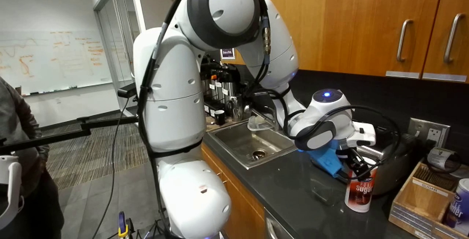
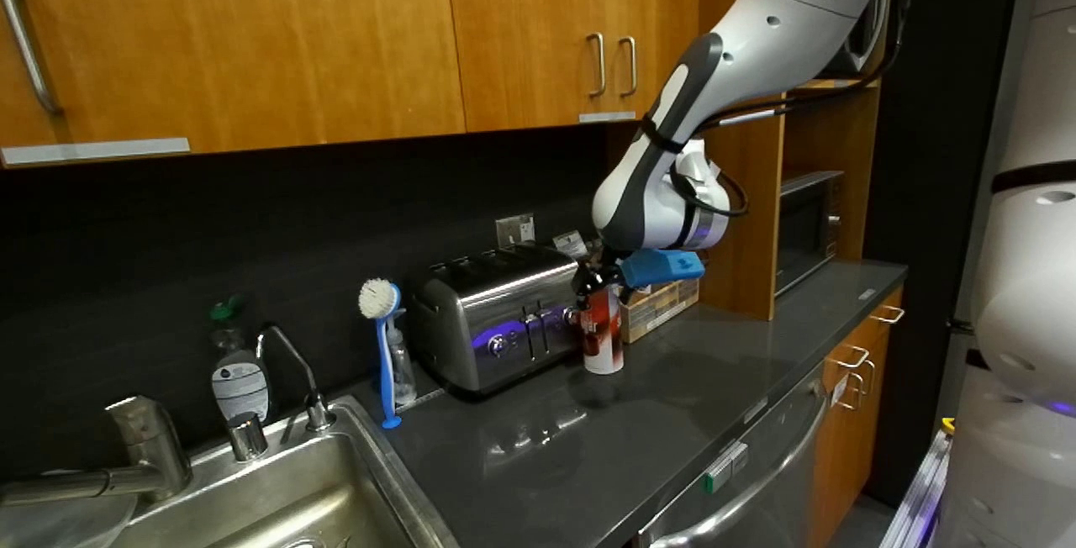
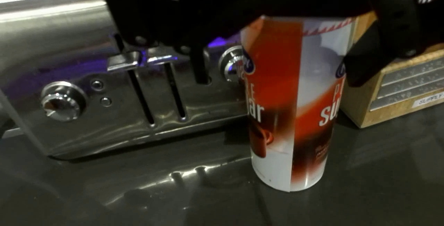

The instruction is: Put the white container in the box

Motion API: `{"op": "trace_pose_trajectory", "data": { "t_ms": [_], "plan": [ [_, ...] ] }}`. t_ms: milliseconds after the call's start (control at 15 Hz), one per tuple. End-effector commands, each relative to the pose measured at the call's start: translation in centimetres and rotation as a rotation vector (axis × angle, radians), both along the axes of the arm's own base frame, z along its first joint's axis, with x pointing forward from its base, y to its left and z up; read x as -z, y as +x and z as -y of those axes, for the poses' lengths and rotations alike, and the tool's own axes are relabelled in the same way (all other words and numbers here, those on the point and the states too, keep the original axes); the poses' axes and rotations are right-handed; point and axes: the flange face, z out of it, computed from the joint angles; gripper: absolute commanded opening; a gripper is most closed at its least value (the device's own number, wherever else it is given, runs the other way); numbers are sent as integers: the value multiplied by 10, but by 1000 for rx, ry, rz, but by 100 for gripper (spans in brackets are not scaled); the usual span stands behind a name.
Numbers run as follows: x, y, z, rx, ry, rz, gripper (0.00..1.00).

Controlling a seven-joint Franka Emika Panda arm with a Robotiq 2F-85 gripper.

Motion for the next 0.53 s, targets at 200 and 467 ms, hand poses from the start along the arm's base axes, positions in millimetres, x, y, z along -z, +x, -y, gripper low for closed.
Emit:
{"op": "trace_pose_trajectory", "data": {
  "t_ms": [200, 467],
  "plan": [
    [7, 2, -6, -50, -76, 65, 100],
    [7, 6, -6, -68, -115, 119, 100]
  ]
}}
